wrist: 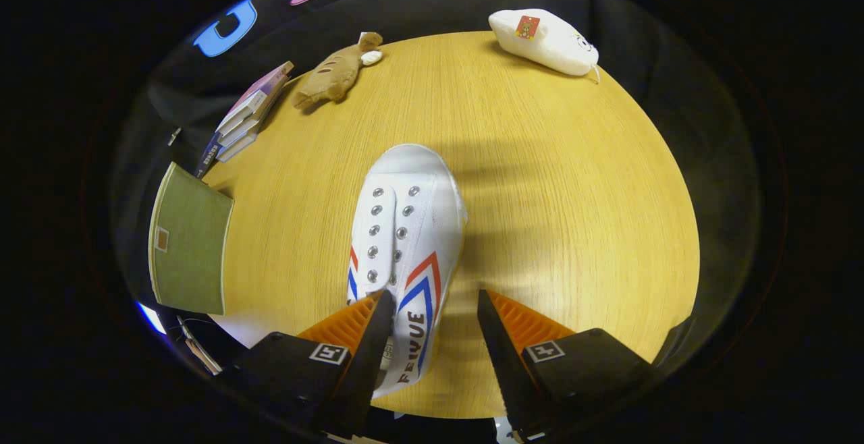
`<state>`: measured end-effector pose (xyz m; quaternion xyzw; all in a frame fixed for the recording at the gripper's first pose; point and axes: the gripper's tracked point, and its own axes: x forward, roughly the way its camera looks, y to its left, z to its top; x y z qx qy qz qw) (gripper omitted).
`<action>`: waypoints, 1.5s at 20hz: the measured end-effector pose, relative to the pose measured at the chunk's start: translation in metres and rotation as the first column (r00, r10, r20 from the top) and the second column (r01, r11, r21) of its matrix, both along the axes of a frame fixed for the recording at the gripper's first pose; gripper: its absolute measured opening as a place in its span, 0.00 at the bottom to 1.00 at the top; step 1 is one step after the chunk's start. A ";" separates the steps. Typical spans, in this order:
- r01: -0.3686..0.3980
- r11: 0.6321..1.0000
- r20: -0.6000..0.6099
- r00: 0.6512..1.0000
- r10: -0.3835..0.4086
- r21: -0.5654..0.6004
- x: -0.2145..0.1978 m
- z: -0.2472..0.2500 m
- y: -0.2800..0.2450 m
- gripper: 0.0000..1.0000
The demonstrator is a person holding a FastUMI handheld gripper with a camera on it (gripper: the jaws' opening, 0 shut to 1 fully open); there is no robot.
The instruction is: Open the storage box then place both shoes into the box .Put the left shoe in first, then the right shoe, with the right side of both shoes facing outward in a uniform manner.
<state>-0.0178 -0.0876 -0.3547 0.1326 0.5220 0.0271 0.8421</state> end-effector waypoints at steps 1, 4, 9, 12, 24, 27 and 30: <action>0.000 1.000 0.005 1.000 0.000 0.025 0.000 0.002 0.005 0.66; -0.023 0.999 0.026 0.999 0.024 -0.034 0.001 -0.001 0.005 0.40; 0.046 0.999 0.014 0.999 -0.046 0.023 0.003 0.002 -0.001 0.10; 0.065 0.996 0.027 0.997 -0.066 0.055 0.001 0.001 -0.004 0.06; 0.081 0.986 0.134 0.986 -0.101 0.145 0.012 0.103 0.044 0.06; 0.081 0.984 0.158 0.982 -0.106 0.159 0.013 0.145 0.078 0.06; 0.083 0.976 0.167 0.979 -0.118 0.202 0.013 0.182 0.132 0.06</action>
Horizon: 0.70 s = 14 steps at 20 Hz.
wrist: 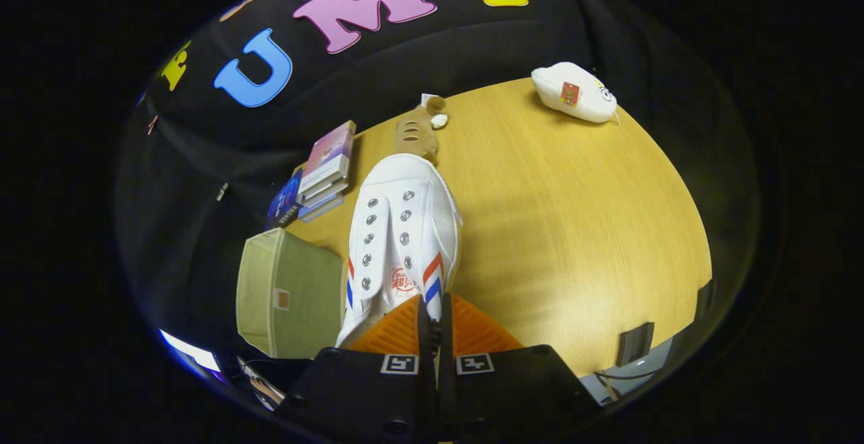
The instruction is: Open the storage box then place both shoes into the box .Put the left shoe in first, then the right shoe, with the right side of both shoes facing outward in a uniform manner.
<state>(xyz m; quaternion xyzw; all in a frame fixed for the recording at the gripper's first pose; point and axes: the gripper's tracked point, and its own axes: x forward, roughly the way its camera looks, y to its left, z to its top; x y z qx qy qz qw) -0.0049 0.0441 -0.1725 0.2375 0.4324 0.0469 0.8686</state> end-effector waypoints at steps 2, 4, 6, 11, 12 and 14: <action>-0.006 0.999 0.012 1.000 0.005 0.046 -0.002 0.024 0.047 0.06; -0.022 0.996 0.031 0.999 0.019 0.089 -0.003 0.045 0.098 0.05; -0.042 0.993 0.052 0.998 0.037 0.112 -0.001 0.060 0.146 0.06; -0.081 0.991 0.044 0.996 0.077 0.106 0.002 0.060 0.238 0.05; -0.087 0.991 0.033 0.996 0.084 0.098 0.001 0.056 0.251 0.05; -0.097 0.993 0.006 0.995 0.097 0.066 0.002 0.043 0.270 0.05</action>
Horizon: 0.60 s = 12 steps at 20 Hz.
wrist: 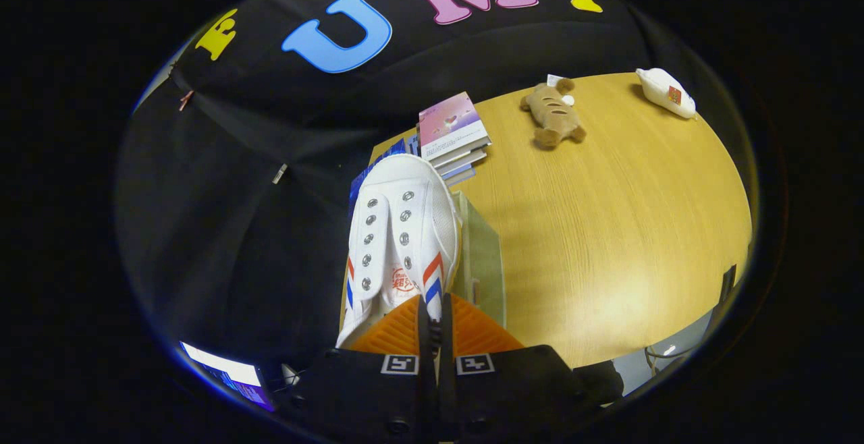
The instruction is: Open the storage box then place both shoes into the box .Put the left shoe in first, then the right shoe, with the right side of both shoes facing outward in a uniform manner.
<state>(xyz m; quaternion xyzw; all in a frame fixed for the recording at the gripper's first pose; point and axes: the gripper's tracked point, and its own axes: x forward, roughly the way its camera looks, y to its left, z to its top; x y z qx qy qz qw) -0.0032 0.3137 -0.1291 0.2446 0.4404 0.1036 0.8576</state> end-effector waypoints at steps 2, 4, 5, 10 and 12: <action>-0.007 0.999 -0.018 1.000 0.006 -0.042 0.004 -0.013 0.012 0.06; 0.003 0.998 -0.036 0.999 -0.005 -0.070 0.009 -0.026 0.019 0.06; 0.006 0.997 -0.045 0.999 -0.010 -0.083 0.012 -0.032 0.020 0.06; -0.048 0.998 -0.004 0.999 0.048 -0.033 0.013 -0.017 0.044 0.43; -0.056 0.998 0.029 0.998 0.056 -0.025 0.015 -0.004 0.041 0.63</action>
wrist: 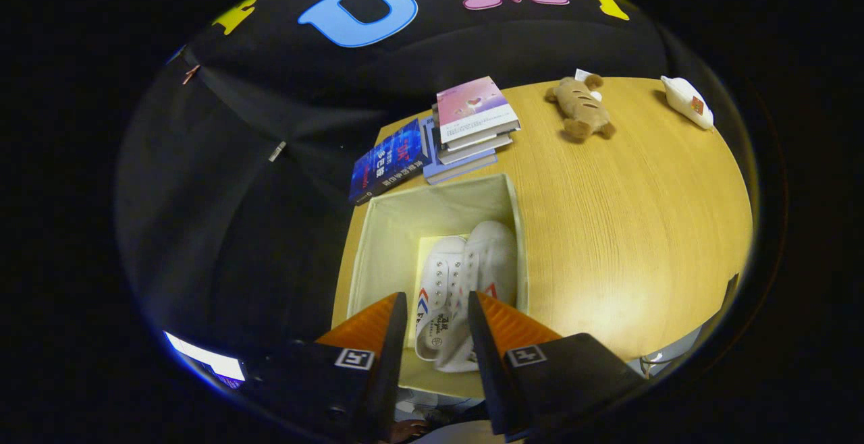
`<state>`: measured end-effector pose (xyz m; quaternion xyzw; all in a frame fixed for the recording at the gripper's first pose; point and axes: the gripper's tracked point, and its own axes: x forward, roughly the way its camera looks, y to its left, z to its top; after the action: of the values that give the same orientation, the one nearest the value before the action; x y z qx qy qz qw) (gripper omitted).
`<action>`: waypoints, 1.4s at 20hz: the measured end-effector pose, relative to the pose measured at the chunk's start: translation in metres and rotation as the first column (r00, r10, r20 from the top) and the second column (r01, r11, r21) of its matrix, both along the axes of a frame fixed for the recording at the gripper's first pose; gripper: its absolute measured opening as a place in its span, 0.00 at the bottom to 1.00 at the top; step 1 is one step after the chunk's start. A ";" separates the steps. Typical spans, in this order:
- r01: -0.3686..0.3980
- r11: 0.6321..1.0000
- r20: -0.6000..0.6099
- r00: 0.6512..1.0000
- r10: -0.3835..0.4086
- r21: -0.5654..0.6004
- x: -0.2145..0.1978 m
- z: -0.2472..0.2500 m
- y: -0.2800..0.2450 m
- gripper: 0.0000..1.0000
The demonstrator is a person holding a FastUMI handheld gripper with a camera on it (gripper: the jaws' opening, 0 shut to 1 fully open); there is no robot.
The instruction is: Open the storage box then place both shoes into the box .Put the left shoe in first, then the right shoe, with the right side of both shoes facing outward in a uniform manner.
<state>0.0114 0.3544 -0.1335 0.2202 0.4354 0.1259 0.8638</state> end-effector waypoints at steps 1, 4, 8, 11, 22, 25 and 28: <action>-0.001 1.000 0.017 1.000 0.001 -0.002 0.000 0.006 -0.006 0.73; 0.035 0.999 0.066 0.997 -0.035 0.004 0.001 0.024 -0.036 0.92; 0.115 0.991 0.206 0.973 -0.101 -0.061 0.010 0.055 -0.104 0.99; 0.161 0.980 0.338 0.934 -0.113 -0.118 0.017 0.087 -0.155 0.99; 0.287 0.927 0.753 0.658 -0.010 -0.240 0.011 0.187 -0.328 0.99; 0.398 0.880 0.805 0.593 -0.033 -0.258 0.002 0.205 -0.371 0.99; 0.490 0.846 0.822 0.557 -0.117 -0.211 -0.009 0.210 -0.384 0.98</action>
<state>0.0026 -0.0297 0.0766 0.0262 -0.0162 -0.0422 0.9986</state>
